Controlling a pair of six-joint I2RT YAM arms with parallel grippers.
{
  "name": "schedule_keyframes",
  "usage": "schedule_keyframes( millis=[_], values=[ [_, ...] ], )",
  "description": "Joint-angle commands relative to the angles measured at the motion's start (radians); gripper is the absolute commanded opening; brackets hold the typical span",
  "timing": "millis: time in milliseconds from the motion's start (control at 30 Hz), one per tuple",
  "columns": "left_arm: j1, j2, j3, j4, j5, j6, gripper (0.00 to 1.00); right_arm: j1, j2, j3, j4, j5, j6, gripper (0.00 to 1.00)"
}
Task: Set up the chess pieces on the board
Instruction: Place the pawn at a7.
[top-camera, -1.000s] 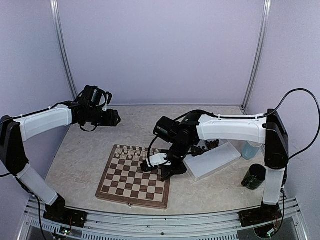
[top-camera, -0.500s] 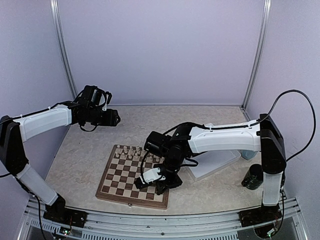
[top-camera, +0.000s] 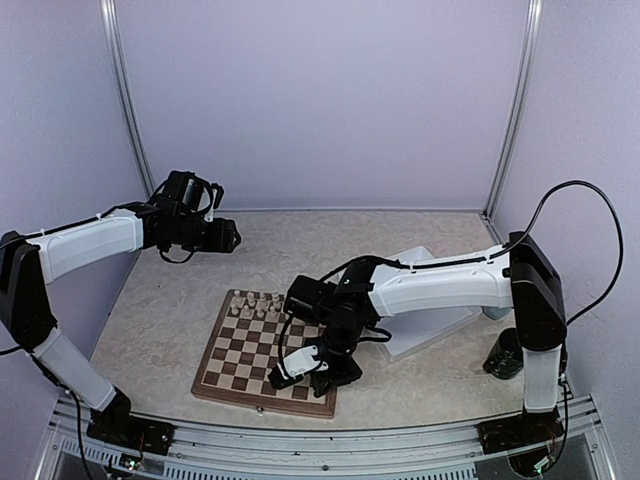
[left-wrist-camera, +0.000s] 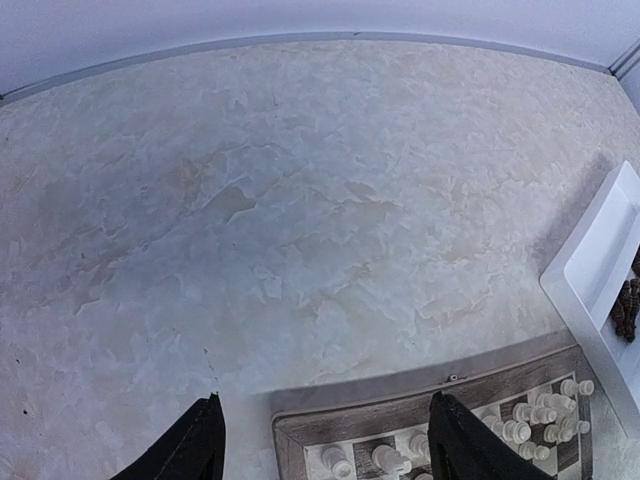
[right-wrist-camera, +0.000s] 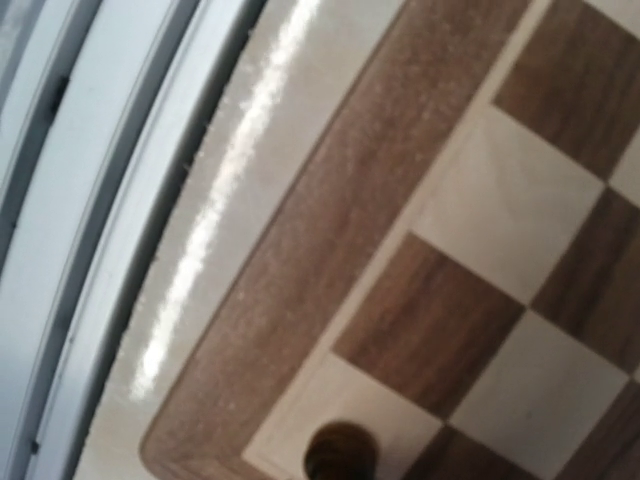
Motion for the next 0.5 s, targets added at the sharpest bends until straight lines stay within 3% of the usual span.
schedule_keyframes(
  millis=[0, 67, 167, 267, 333, 467],
  values=[
    [0.003, -0.021, -0.005, -0.009, 0.001, 0.013, 0.69, 0.016, 0.022, -0.006, 0.003, 0.006, 0.003, 0.07],
    [0.002, -0.019, -0.004, -0.011, 0.001, 0.013, 0.69, 0.017, 0.024, -0.006, 0.003, 0.003, 0.002, 0.15],
    [0.003, -0.019, -0.004, -0.014, 0.001, 0.014, 0.69, 0.019, 0.019, -0.006, -0.002, 0.004, -0.003, 0.40],
    [0.002, -0.019, -0.004, -0.014, 0.003, 0.015, 0.69, 0.019, 0.003, -0.016, -0.004, 0.017, -0.014, 0.58],
    [0.003, -0.021, -0.004, -0.014, 0.005, 0.015, 0.69, 0.019, -0.010, -0.030, 0.002, 0.028, -0.017, 0.62],
    [0.002, -0.021, -0.004, -0.014, 0.008, 0.015, 0.69, 0.019, -0.014, -0.036, 0.015, 0.029, -0.009, 0.59]
  ],
)
